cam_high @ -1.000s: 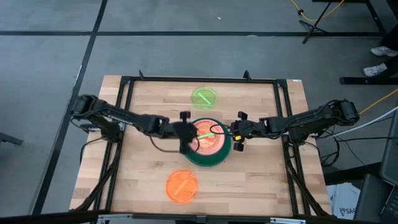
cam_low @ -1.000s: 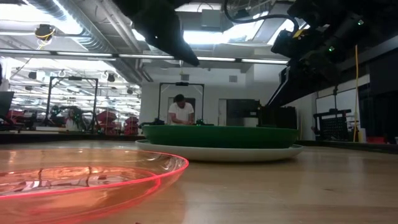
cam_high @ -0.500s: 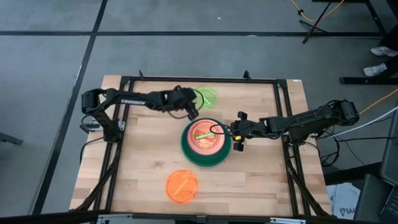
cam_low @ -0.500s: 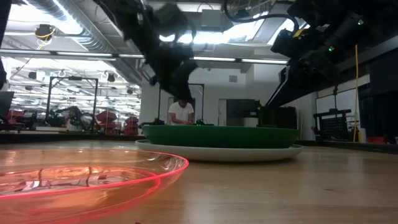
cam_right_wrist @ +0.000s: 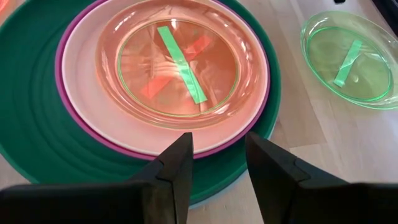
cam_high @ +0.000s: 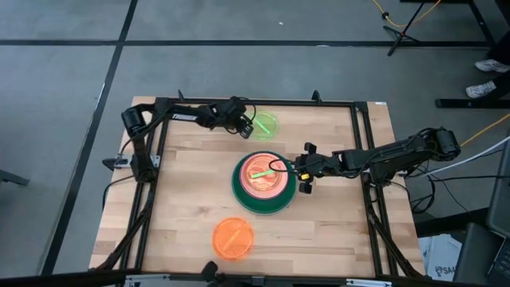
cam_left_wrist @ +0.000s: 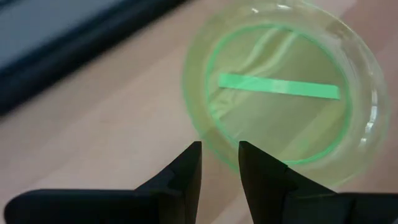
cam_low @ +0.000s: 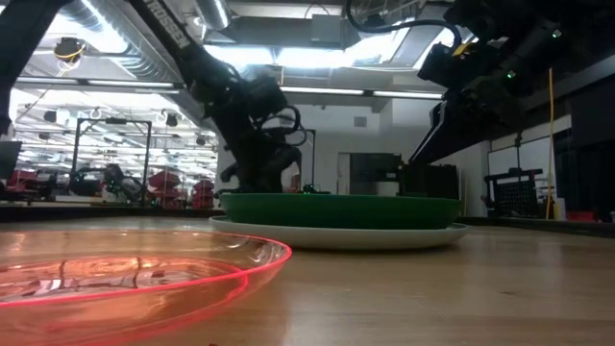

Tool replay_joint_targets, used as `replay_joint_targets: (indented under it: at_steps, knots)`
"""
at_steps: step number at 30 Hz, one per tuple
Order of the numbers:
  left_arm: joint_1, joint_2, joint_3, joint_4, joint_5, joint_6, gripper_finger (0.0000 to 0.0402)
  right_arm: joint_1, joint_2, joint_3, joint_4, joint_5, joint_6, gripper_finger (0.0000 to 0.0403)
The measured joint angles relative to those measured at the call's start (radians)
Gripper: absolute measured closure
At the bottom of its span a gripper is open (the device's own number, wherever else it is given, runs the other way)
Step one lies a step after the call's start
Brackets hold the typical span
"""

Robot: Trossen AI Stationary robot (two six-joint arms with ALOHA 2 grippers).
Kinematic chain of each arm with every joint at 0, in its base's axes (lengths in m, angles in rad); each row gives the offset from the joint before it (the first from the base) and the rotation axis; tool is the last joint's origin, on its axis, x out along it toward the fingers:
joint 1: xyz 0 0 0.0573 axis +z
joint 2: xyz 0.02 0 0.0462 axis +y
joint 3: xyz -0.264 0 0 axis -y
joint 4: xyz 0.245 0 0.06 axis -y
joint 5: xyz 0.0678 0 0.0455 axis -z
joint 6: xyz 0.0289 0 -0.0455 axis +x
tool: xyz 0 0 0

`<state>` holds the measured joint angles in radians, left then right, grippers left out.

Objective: Stack plastic plates
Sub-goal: Stack the light green plate on top of the light green plate

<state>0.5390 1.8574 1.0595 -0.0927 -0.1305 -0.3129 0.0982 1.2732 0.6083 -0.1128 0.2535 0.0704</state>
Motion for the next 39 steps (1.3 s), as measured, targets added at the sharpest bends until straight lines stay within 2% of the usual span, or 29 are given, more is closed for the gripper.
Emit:
replay_joint_targets:
  at_steps: [2, 6, 13, 17, 21, 32, 39]
  knots:
    - [0.015, 0.016, 0.000, 0.025, 0.045, -0.008, 0.0301, 0.000, 0.000, 0.000, 0.000, 0.000, 0.000, 0.0265]
    - [0.045, 0.038, 0.000, 0.052, 0.045, -0.027, 0.0301, 0.000, 0.000, 0.000, 0.000, 0.000, 0.000, 0.0265]
    - [0.084, 0.073, 0.000, 0.086, 0.114, -0.052, 0.0301, 0.000, 0.000, 0.000, 0.004, 0.000, 0.000, 0.0265]
    - [0.099, 0.091, 0.000, 0.132, 0.194, -0.071, 0.0301, 0.000, 0.000, 0.000, 0.004, 0.000, 0.000, 0.0265]
    - [0.095, 0.097, 0.001, 0.146, 0.230, -0.074, 0.0301, 0.000, 0.000, 0.000, 0.004, 0.000, -0.001, 0.0265]
    - [0.084, 0.097, 0.005, 0.133, 0.227, -0.071, 0.0301, 0.000, 0.000, 0.000, 0.008, 0.000, -0.001, 0.0265]
    - [0.067, 0.128, 0.103, 0.021, 0.183, -0.069, 0.0301, 0.000, 0.000, 0.000, 0.008, 0.000, -0.001, 0.0265]
